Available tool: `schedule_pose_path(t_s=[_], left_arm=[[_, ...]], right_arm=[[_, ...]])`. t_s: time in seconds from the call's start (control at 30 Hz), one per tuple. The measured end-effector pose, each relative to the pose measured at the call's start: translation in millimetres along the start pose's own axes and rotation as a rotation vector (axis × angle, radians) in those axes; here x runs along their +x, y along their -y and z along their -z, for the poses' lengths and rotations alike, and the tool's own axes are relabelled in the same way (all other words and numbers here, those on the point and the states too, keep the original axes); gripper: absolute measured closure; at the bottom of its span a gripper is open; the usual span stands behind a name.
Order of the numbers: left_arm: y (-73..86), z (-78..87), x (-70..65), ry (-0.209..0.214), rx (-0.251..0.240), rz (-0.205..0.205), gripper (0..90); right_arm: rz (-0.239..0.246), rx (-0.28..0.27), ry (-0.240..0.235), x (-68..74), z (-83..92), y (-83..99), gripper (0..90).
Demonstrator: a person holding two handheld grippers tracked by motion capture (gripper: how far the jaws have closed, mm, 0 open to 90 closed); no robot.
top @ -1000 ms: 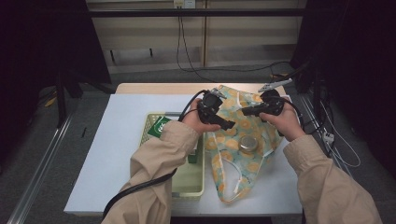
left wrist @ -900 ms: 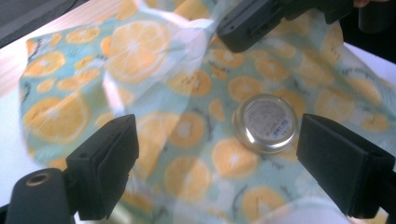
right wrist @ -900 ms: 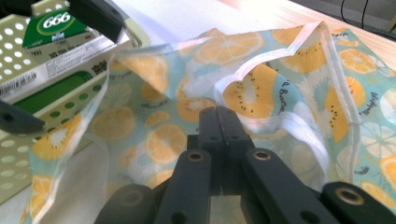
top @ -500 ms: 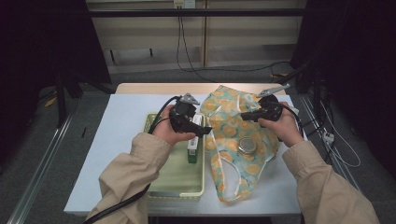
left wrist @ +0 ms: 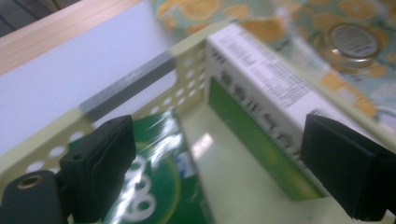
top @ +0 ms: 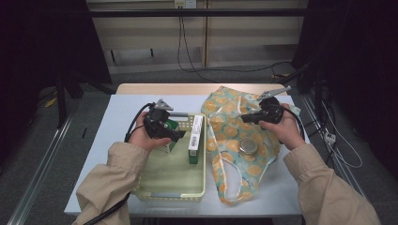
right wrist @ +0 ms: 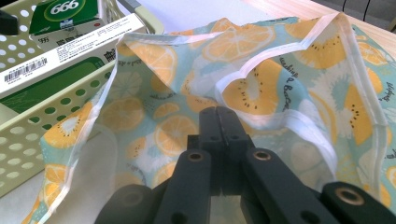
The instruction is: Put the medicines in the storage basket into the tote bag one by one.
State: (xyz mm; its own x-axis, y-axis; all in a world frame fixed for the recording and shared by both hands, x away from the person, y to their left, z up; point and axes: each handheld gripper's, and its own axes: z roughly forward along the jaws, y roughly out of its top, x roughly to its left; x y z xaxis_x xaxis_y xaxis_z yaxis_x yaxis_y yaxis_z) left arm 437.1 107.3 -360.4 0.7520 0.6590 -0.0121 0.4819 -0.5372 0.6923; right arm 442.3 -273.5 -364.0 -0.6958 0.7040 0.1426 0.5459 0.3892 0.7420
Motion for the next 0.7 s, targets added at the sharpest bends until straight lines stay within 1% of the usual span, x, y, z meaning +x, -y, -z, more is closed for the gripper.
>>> schedule_pose_path(t_s=[0.03,0.1,0.23,0.3,0.33,0.43,0.5,0.57,0.63,0.7], left_arm=[[2.7,-0.9,2.4,-0.018,0.006,0.002,10.3],[7.2,-2.7,7.4,-0.038,0.011,0.012,9.7],[15.3,-7.6,15.6,-0.065,0.030,0.039,8.9],[18.6,-9.5,16.9,-0.078,0.042,0.046,9.0],[20.0,-10.2,16.6,-0.085,0.043,0.039,8.6],[21.5,-10.5,15.6,-0.109,0.053,0.039,7.3],[22.0,-10.9,15.6,-0.115,0.066,0.041,7.3],[23.2,-11.9,16.2,-0.113,0.070,0.055,7.6],[24.3,-13.4,17.0,-0.121,0.097,0.041,7.7],[26.2,-15.7,17.1,-0.116,0.115,0.035,8.0]], right_arm=[[0.001,0.001,0.001,0.3,0.1,0.0,90.0],[0.001,0.000,0.000,0.9,0.5,-0.3,90.0],[0.003,-0.003,-0.002,1.5,0.2,-0.3,90.0],[0.002,-0.002,-0.004,1.3,-0.1,0.3,90.0],[0.000,-0.001,-0.004,1.2,-0.3,0.7,90.0],[-0.001,0.001,-0.004,-0.2,-1.0,1.9,90.0],[-0.002,0.001,-0.005,-0.8,-1.1,2.0,90.0],[-0.001,-0.001,-0.005,-0.9,-1.3,1.9,90.0],[0.000,-0.001,-0.005,-0.7,-1.4,1.8,90.0],[-0.001,-0.002,-0.005,-0.6,-1.7,1.7,90.0]])
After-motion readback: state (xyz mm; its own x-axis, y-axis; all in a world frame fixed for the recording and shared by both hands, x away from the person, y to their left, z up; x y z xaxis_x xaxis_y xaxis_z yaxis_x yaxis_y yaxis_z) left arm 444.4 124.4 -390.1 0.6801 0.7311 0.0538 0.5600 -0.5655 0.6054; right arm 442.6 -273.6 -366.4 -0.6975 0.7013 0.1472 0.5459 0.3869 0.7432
